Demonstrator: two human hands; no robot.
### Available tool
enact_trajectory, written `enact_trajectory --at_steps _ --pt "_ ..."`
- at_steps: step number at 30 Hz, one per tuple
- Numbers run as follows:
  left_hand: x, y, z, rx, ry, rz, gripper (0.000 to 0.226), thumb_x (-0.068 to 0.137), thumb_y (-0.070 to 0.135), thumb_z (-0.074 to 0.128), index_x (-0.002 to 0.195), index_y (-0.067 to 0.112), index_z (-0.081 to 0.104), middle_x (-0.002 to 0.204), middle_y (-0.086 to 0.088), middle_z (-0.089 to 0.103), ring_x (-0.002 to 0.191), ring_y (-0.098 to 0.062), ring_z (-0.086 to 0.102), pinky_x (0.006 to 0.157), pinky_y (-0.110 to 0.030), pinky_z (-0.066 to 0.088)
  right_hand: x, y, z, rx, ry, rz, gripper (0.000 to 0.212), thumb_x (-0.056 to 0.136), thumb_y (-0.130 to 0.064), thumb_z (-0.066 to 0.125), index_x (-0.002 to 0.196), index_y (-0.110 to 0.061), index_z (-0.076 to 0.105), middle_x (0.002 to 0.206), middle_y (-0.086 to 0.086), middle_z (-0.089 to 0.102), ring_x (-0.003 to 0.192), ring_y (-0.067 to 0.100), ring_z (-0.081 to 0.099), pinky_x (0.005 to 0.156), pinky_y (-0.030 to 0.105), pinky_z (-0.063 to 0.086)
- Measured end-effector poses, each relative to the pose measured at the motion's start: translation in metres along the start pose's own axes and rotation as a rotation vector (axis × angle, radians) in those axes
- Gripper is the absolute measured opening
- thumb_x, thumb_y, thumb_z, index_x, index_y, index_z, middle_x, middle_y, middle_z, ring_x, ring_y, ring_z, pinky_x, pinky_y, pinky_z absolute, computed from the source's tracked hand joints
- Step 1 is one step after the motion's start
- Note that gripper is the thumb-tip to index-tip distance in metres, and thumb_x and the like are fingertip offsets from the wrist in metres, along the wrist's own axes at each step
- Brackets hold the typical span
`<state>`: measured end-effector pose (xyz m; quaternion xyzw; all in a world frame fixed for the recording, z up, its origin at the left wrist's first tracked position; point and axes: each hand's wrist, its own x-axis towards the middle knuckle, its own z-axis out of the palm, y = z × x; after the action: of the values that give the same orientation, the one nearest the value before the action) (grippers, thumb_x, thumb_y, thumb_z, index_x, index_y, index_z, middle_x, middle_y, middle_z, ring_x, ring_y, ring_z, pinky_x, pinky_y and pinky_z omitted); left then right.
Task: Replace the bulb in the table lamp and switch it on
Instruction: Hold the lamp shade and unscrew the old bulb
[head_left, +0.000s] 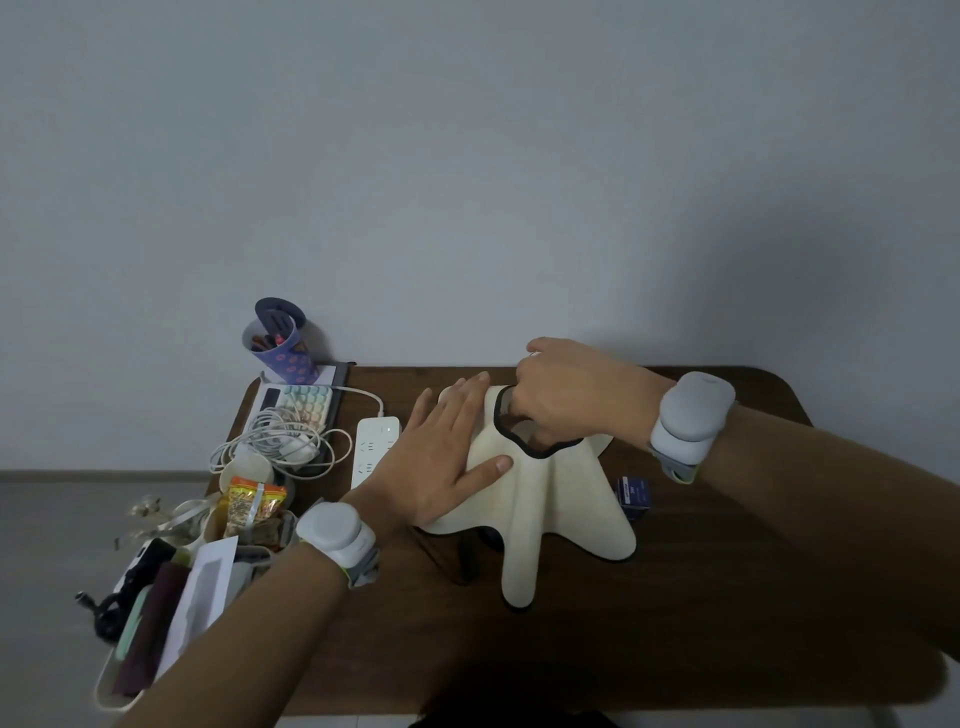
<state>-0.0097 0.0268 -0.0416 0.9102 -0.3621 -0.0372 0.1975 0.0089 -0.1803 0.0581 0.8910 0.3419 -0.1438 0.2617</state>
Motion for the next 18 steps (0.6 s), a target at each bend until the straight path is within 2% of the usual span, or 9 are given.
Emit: enact_trajectory --at_steps 2,6,9,11,16,18 --pt "0.0001 0.0016 0.0002 -0.005 -0.001 -0.001 0.089 0.103 0.064 0.037 0.166 0.014 -0.002 0.173 -0.001 0.012 0.161 -0.018 0.006 0.130 -0.051 0.006 0.0002 -0.0024 -0.0040 -0.031 -0.031 0.010 0.028 0.094 -0.041 0.049 0.085 -0.019 0.064 0.073 -0.001 0.054 0.070 0.022 0.055 0.092 0.037 0.046" --pt "0.0012 0.0026 -0.0003 -0.014 -0.004 -0.009 0.090 0.102 0.065 0.035 0.166 0.014 -0.002 0.173 0.000 0.011 0.161 -0.017 0.005 0.130 -0.051 0.005 0.0030 -0.0045 -0.0049 -0.099 -0.023 -0.009 0.028 0.097 -0.037 0.046 0.087 -0.020 0.066 0.084 -0.001 0.065 0.075 0.021 0.058 0.098 0.038 0.045" --pt "0.0001 0.0021 0.0000 -0.014 0.007 -0.004 0.090 0.103 0.065 0.036 0.166 0.014 -0.002 0.173 0.000 0.012 0.161 -0.017 0.006 0.130 -0.051 0.005 0.0035 -0.0037 -0.0043 -0.099 -0.027 -0.019 0.027 0.095 -0.040 0.050 0.088 -0.020 0.067 0.073 -0.002 0.052 0.072 0.021 0.056 0.100 0.039 0.044" --pt "-0.0007 0.0009 0.0011 -0.004 0.010 -0.002 0.089 0.103 0.066 0.035 0.166 0.015 -0.002 0.173 0.000 0.012 0.161 -0.017 0.006 0.130 -0.051 0.005 0.0031 -0.0022 -0.0028 -0.060 -0.029 -0.028 0.027 0.092 -0.042 0.053 0.092 -0.021 0.069 0.074 -0.002 0.053 0.074 0.021 0.059 0.098 0.039 0.045" --pt "0.0006 -0.0019 0.0028 0.012 0.001 -0.005 0.089 0.102 0.068 0.033 0.166 0.016 -0.002 0.174 0.002 0.009 0.161 -0.015 0.004 0.130 -0.053 0.005 0.0019 0.0017 0.0033 -0.034 0.008 -0.048 0.023 0.088 -0.028 0.055 0.104 -0.028 0.071 0.085 -0.001 0.062 0.084 0.022 0.061 0.092 0.038 0.046" --pt "0.0002 -0.0028 0.0035 0.012 0.004 -0.009 0.090 0.102 0.068 0.034 0.166 0.016 -0.003 0.173 0.002 0.011 0.161 -0.016 0.005 0.130 -0.053 0.005 0.0017 0.0022 0.0014 -0.022 0.006 -0.047 0.025 0.084 -0.027 0.054 0.103 -0.030 0.071 0.085 -0.002 0.064 0.087 0.022 0.062 0.093 0.038 0.045"
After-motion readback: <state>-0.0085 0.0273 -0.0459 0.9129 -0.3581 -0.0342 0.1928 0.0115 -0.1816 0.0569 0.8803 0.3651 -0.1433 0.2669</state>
